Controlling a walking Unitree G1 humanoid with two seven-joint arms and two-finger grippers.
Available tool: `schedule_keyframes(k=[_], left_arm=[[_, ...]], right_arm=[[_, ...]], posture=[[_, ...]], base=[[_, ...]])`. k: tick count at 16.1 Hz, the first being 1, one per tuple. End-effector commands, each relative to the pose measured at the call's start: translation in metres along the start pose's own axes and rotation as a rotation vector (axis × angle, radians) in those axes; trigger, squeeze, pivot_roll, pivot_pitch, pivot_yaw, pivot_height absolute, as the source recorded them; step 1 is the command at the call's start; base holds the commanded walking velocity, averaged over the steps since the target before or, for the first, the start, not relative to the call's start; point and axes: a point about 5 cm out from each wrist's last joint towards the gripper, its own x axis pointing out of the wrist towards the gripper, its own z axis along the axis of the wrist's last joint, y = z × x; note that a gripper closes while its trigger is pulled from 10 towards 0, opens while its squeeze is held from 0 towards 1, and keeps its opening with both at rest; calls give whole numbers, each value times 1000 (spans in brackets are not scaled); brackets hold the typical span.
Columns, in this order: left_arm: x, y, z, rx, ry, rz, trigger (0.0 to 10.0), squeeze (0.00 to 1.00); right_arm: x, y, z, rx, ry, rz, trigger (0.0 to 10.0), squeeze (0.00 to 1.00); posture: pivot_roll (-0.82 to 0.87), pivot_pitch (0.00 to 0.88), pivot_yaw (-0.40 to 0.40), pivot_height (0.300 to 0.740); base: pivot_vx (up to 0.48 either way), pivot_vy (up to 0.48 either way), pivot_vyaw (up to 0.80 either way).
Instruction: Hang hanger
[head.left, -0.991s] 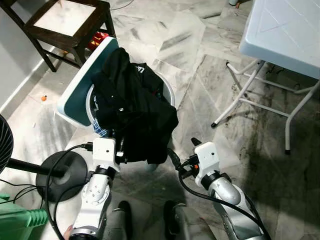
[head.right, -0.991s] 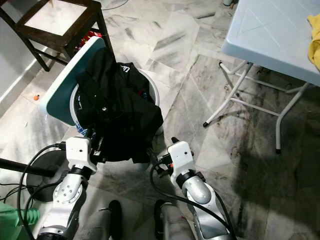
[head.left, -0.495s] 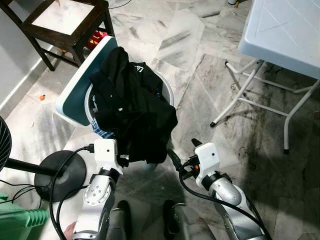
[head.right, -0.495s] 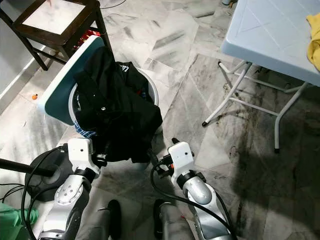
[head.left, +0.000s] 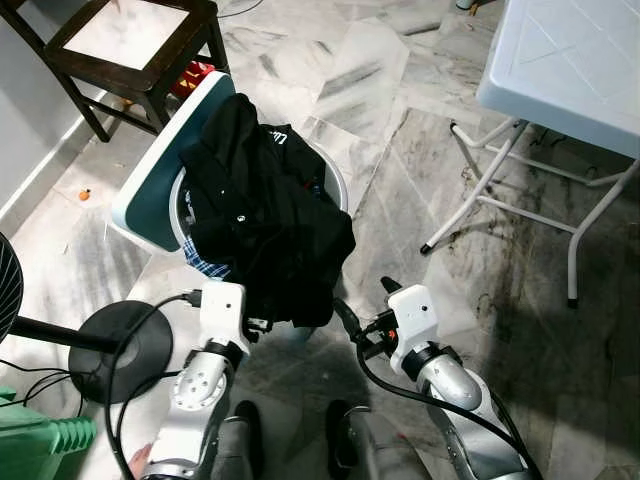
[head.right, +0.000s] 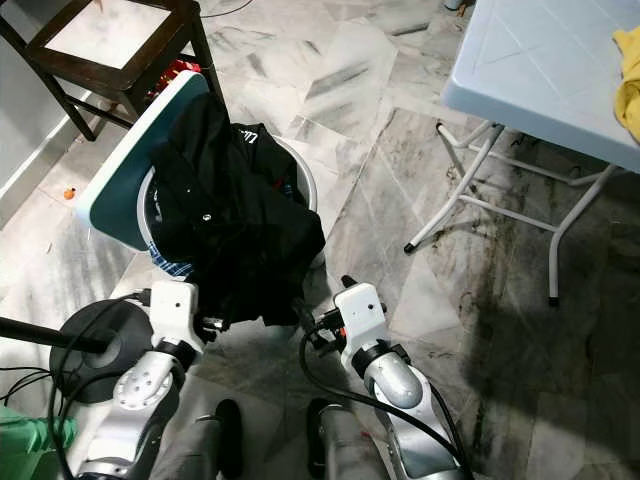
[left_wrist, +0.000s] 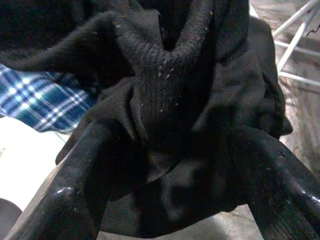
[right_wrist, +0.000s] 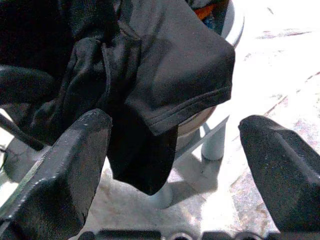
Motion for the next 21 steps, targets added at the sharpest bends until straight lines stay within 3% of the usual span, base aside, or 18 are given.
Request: schedule_keyframes(k=[1,5,8,9,10,11,17,21], left_arm=[[-1,0,-10,13,22,21,10000,0],[10,-3,-7,32,-34,46,10000,0],[18,-2,-3,36,-69,70,10000,0],[19,0,-3,30,-75,79,3843,0],[20,1,-3,26,-78,85,3843,0],[24,4,-3,6,-79,110,0,0],[31,14,10,38,-161,169,0,0],[36,21,20,112,-210,191,0,0]], right_arm=[[-6,3,3,20,-16,69,10000,0],[-13,-17,6,10,-5,81,10000,0],[-15,-17,5,12,6,79,10000,0],[-15,-15,4,6,9,83,10000,0],[-15,-14,4,1,11,87,10000,0],[-14,-12,4,-1,11,92,10000,0],[-15,-10,1,-10,22,90,10000,0],[-15,-9,0,-23,29,89,10000,0]], posture=[[-96,314,-78,740],[-125,310,-83,740],[-132,313,-82,740],[-135,314,-82,740],[-135,314,-82,740],[-138,313,-81,740],[-142,315,-85,740],[-142,319,-87,740]], base=[[0,0,0],[0,0,0],[0,0,0],[0,0,0],[0,0,0],[0,0,0],[0,0,0],[0,0,0]])
